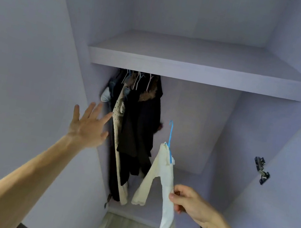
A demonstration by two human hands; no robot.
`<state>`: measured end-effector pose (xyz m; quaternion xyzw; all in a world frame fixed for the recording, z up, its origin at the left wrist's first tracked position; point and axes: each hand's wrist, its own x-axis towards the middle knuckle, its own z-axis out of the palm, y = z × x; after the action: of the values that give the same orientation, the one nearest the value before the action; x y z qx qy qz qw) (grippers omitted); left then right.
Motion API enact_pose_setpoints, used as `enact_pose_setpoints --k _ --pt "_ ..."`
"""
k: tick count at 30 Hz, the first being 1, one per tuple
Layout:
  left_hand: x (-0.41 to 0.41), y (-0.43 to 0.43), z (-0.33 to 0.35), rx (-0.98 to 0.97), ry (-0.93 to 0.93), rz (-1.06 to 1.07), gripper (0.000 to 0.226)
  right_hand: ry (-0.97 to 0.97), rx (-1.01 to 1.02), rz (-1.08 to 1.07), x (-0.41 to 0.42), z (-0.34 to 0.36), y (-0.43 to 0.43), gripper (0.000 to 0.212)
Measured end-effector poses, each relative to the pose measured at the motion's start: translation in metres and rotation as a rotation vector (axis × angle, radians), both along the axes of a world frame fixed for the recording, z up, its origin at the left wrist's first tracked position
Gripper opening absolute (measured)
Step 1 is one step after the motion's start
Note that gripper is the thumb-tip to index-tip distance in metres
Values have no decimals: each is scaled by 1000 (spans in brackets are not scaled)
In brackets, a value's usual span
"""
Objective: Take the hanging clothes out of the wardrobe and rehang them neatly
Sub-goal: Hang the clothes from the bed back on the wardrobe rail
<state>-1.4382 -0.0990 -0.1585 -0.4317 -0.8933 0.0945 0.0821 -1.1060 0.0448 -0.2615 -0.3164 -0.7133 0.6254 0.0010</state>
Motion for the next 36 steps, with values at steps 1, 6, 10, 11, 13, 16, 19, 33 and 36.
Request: enact_pose_setpoints --k 1,6,10,11,13,16,19,33,36 --pt "-11 -2 4 19 63 24 68 0 13 -11 -9 1 7 7" --pt "-59 -8 23 130 273 191 73 24 117 -39 -57 19 53 10" --pt "-86 -6 27 -5 426 340 78 53 196 -43 -99 39 98 15" --pt "-91 -5 24 -35 450 342 79 61 210 -45 -109 43 110 16" --pt "-97 -4 18 -34 468 328 82 75 242 -51 -131 48 133 16" --pt "-103 -6 11 115 529 237 88 84 283 -53 -160 51 167 11" --pt "-112 -7 0 240 615 144 80 96 281 -15 -184 52 187 11" --pt "-112 -5 -3 222 701 192 82 206 378 29 -229 39 182 10" --pt "-109 -4 -1 211 685 196 88 178 393 14 -242 42 195 11"
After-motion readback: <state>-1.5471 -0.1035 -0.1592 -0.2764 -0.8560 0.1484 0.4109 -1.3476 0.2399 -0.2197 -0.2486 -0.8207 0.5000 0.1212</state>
